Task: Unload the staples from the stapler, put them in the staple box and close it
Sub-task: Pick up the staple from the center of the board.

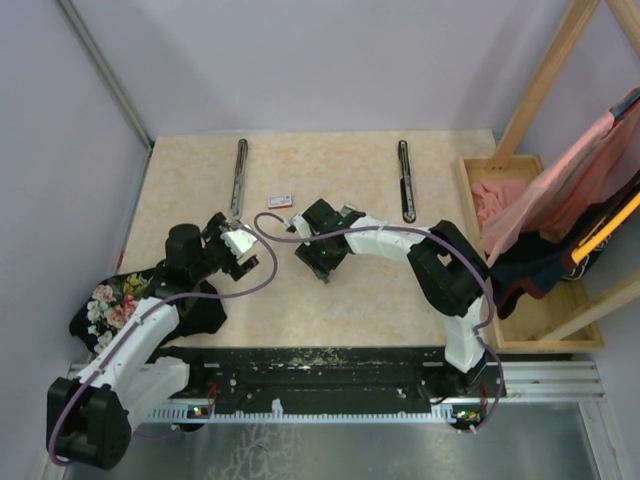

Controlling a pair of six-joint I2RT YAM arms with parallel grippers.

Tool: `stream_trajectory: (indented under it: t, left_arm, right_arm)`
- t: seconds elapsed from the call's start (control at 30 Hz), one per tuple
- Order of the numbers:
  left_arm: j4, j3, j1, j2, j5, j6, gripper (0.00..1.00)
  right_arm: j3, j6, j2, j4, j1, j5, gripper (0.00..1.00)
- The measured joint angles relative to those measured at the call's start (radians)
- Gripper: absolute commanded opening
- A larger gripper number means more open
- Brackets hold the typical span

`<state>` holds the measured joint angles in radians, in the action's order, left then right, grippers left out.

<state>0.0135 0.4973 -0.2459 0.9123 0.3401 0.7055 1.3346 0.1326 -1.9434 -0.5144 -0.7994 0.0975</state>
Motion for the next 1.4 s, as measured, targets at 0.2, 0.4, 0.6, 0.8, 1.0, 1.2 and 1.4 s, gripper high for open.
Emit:
stream_trajectory:
  t: [0.2, 0.4, 0.6, 0.8, 1.0, 1.2, 1.4]
  left_arm:
    - [-0.016, 0.000, 0.002, -0.005, -0.011, -0.015, 0.99]
    - [-0.015, 0.000, 0.007, -0.017, -0.025, -0.022, 0.99]
    - [-0.014, -0.001, 0.013, -0.022, -0.033, -0.029, 0.99]
    - [-0.013, -0.002, 0.018, -0.025, -0.040, -0.029, 0.99]
    - [-0.013, -0.003, 0.019, -0.026, -0.044, -0.029, 1.00]
    - [-0.010, -0.004, 0.019, -0.026, -0.045, -0.030, 0.99]
    - [0.002, -0.008, 0.019, -0.026, -0.045, -0.031, 0.99]
  right_arm:
    - [-0.012, -0.003, 0.000, 0.005, -0.022, -0.036, 0.54]
    - [-0.020, -0.005, 0.004, 0.007, -0.043, -0.062, 0.46]
    - [-0.032, -0.004, 0.013, 0.003, -0.065, -0.085, 0.35]
    - [-0.034, -0.003, 0.013, 0.002, -0.076, -0.089, 0.26]
    - [-0.036, -0.003, 0.016, -0.005, -0.080, -0.090, 0.16]
    - [-0.039, 0.004, 0.025, -0.013, -0.082, -0.097, 0.14]
    - [-0.037, 0.025, 0.044, -0.033, -0.081, -0.104, 0.14]
